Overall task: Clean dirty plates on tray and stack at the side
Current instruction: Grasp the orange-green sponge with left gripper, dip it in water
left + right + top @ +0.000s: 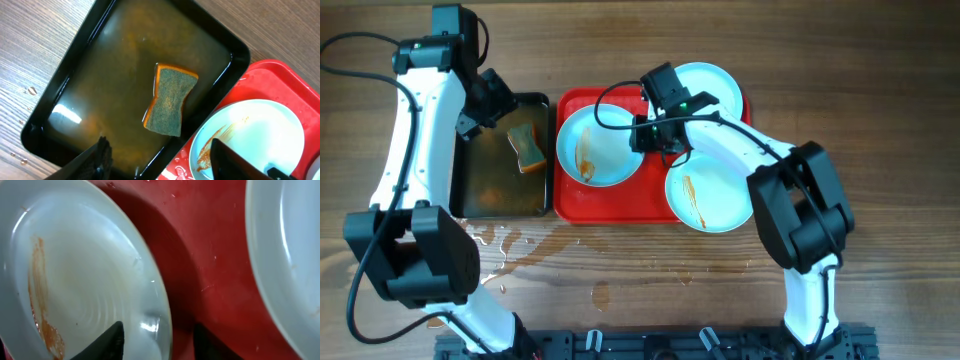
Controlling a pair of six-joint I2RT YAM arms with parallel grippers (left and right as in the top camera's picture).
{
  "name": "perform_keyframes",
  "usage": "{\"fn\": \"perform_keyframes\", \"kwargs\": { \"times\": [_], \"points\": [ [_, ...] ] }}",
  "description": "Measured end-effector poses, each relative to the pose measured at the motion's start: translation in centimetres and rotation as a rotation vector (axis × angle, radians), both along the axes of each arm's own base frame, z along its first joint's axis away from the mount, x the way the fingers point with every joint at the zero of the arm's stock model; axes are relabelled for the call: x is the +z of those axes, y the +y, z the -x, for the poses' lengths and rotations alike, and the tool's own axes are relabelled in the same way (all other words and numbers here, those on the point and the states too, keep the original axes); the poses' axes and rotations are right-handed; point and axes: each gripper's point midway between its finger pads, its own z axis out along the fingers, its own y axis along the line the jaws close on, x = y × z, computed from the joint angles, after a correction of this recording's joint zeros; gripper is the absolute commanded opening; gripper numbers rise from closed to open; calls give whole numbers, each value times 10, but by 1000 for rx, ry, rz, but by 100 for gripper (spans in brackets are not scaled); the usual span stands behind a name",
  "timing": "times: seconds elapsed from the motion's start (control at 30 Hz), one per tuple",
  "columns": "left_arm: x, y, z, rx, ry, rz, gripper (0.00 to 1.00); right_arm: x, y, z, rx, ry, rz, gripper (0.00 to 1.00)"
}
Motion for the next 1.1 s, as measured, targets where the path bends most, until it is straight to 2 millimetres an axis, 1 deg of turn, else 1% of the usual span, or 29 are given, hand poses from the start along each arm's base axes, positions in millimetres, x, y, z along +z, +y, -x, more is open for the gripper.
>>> {"fn": "perform_keyframes", "kwargs": {
  "times": [0.07, 0.17, 0.2, 0.23, 0.3, 0.33, 0.4, 0.47, 0.53, 0.6, 0.67, 0.73, 0.8, 0.87, 0.9, 1.03, 1.1],
  "points": [
    [-5, 0, 0, 2, 12, 1, 49, -1, 0, 0, -13, 8, -3, 23],
    [-7, 0, -1, 2, 17, 1, 35, -1, 0, 0, -30, 15, -6, 14],
    [-7, 0, 0, 3, 17, 1, 32, -1, 0, 0, -38, 18, -7, 8],
    [-7, 0, 0, 3, 18, 2, 32, -2, 0, 1, -42, 20, -3, 6],
    [-7, -2, -1, 0, 17, 12, 34, -7, -1, 1, -51, 28, 5, 4],
    [-7, -3, -1, -1, 17, 20, 36, -7, -2, 1, -52, 29, 5, 4],
    [-7, -5, -1, -3, 14, 32, 37, -7, -1, 1, -54, 31, 5, 5],
    [-7, -6, -5, -5, 3, 38, 35, -8, -2, 1, -55, 31, 5, 5],
    [-13, -6, -9, -6, 6, 38, 33, -8, -2, 1, -54, 32, 6, 4],
    [-30, -6, -12, -6, 37, 40, 33, -7, -2, 2, -55, 34, 6, 4],
    [-55, -8, -14, -8, 93, 43, 34, -7, -2, 2, -55, 34, 7, 4],
    [-88, -13, -15, -17, 160, 53, 36, -7, -2, 2, -55, 34, 7, 4],
    [-114, -21, -19, -32, 194, 64, 38, -7, -2, 2, -55, 34, 7, 4],
    [-126, -25, -20, -45, 210, 72, 39, -7, -2, 2, -55, 35, 6, 4],
    [-129, -27, -20, -56, 213, 79, 40, -7, -2, 2, -55, 34, 6, 4],
    [-129, -34, -22, -115, 202, 117, 40, -7, -2, 2, -55, 34, 6, 4],
    [-130, -34, -21, -131, 207, 115, 38, -7, -2, 2, -55, 34, 6, 4]
  ]
}}
